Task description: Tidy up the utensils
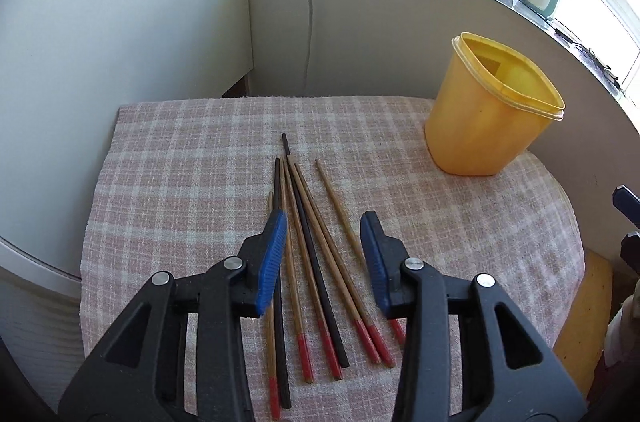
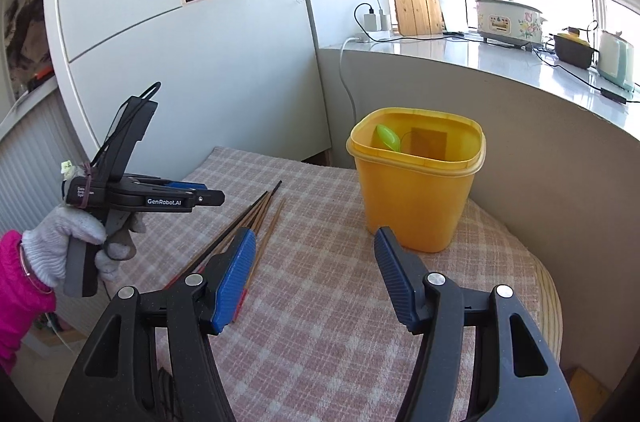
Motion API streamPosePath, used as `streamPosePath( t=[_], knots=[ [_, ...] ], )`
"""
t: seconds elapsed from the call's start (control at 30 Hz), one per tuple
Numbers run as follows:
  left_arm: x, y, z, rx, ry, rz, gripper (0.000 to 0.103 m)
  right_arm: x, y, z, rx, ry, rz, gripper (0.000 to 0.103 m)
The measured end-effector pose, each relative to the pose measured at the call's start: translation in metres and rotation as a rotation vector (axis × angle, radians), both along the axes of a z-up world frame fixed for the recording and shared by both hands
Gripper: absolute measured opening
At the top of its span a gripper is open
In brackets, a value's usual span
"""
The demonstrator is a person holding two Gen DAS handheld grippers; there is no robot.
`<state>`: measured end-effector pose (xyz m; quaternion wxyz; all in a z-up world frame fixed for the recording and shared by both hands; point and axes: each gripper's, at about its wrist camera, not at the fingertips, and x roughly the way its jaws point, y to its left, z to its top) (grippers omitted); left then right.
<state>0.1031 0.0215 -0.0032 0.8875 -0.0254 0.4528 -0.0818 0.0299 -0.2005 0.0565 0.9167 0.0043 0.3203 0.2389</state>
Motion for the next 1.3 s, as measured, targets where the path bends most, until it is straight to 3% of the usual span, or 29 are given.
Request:
streamPosePath(
  t=[0.23, 0.63, 0.9, 1.07, 1.3],
  knots=[
    [-0.003, 0.000, 0.018, -0.031, -0.054, -0.043, 0.039, -0.002, 0.002, 0.006, -0.024, -0.003, -0.058, 0.061],
    [-0.004, 0.022, 0.017, -0.059, -0.088, -0.047, 0.039, 0.031, 0.035, 0.002, -0.055, 0.034, -0.017, 0.061],
    [0.001, 0.039, 0.019, -0.063, -0.102, -0.044, 0.039, 0.048, 0.031, 0.007, -0.037, 0.042, 0.004, 0.061],
    [0.009, 0.061, 0.013, -0.043, -0.075, 0.010, 0.039, 0.055, 0.016, 0.009, -0.017, 0.038, 0.004, 0.061],
    [0.019, 0.070, -0.032, -0.056, 0.077, 0.020, 0.039, 0.078, 0.005, -0.016, -0.013, 0.101, -0.034, 0.061]
  ],
)
